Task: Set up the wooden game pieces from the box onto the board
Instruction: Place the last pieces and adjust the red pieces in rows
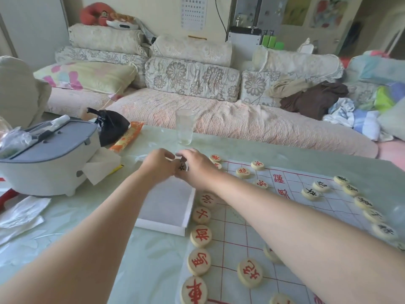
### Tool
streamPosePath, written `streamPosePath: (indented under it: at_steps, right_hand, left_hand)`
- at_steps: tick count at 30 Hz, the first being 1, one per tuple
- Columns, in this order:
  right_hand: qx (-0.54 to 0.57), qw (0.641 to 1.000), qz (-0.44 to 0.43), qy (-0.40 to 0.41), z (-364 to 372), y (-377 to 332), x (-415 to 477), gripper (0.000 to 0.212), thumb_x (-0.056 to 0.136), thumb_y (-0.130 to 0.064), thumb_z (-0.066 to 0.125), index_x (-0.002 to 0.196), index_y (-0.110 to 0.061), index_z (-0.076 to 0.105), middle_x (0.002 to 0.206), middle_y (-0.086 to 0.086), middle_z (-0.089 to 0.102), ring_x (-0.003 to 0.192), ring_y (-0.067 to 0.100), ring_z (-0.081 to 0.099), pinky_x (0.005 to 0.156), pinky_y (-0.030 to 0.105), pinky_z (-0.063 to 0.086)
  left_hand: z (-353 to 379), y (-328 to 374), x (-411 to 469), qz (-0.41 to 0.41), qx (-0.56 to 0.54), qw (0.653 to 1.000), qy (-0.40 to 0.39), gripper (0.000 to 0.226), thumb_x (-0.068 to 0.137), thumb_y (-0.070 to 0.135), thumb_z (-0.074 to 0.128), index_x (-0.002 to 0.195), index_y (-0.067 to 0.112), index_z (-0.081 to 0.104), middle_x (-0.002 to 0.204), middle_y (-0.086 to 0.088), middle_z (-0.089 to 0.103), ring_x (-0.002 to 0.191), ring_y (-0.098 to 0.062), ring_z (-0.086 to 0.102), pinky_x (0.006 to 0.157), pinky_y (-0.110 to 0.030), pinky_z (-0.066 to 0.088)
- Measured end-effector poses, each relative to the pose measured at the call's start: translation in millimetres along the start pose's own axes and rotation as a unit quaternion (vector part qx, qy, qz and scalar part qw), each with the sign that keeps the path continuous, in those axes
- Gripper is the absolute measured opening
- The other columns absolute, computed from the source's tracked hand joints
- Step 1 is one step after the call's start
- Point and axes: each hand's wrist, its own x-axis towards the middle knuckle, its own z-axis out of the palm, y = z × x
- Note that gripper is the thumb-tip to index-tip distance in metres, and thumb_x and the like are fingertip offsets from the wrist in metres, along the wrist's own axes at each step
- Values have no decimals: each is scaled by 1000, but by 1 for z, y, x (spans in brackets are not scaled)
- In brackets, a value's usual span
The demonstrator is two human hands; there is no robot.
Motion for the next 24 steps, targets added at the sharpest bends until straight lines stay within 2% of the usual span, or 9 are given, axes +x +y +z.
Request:
streamPosePath:
  at_steps: [2,5,7,9,11,13,17,20,24]
  right_hand:
    - [16,999,15,31,-20,13,-15,66,88,-35,72,145,-20,43,135,2,51,109,19,55,84,25,35]
    - [29,998,40,45,-50,40,-39,50,86,-35,73,131,-22,56,126,-1,54,102,15,56,83,25,38]
    - [31,997,50,55,-70,59,-56,41,86,-34,74,122,-22,62,117,-2,55,95,13,55,80,25,39]
    - [17,996,67,64,-88,81,-70,39,85,-36,74,120,-22,62,115,-4,56,91,12,54,79,26,39]
    - [0,993,97,74,-103,106,-81,37,87,-37,73,119,-22,62,115,-3,56,93,14,55,78,27,39]
    - [-22,987,129,89,-118,133,-91,34,89,-40,69,116,-20,62,116,-2,58,100,16,57,79,27,40]
    - [-80,973,192,104,-147,190,-108,33,91,-34,67,116,-13,63,117,5,60,108,22,56,83,28,40]
    - [-119,959,237,99,-164,228,-112,37,91,-30,68,121,-10,60,125,9,59,114,26,55,88,28,38]
    - [-158,941,291,72,-181,266,-111,32,92,-27,68,117,-9,62,123,10,61,110,29,57,93,36,46]
  left_hand:
    - [15,22,-5,6,-35,999,-15,29,82,34,71,101,16,61,83,-6,72,83,-23,69,74,-31,51]
    - [42,55,-13,35,-55,997,-48,19,82,29,72,81,11,72,78,-11,73,72,-24,66,66,-30,47]
    - [62,77,-19,61,-57,994,-63,15,83,28,71,71,19,71,71,-7,72,65,-22,62,60,-26,44]
    - [84,98,-24,83,-49,992,-76,18,85,27,69,67,26,67,67,-2,69,58,-18,56,55,-23,42]
    - [110,115,-25,108,-33,989,-91,17,87,25,65,69,26,67,71,-3,70,57,-18,55,54,-24,40]
    - [136,127,-24,132,-1,986,-102,11,88,22,60,83,23,70,83,-4,71,64,-21,59,58,-25,43]
    - [180,135,-19,173,87,971,-138,23,91,19,55,110,23,67,109,1,68,83,-19,61,72,-25,49]
    - [205,139,-14,205,142,956,-154,27,91,20,56,117,22,65,119,2,63,108,-20,58,91,-29,47]
    - [237,145,-8,260,191,931,-169,32,91,27,57,122,29,63,129,-1,53,126,-21,43,100,-38,43]
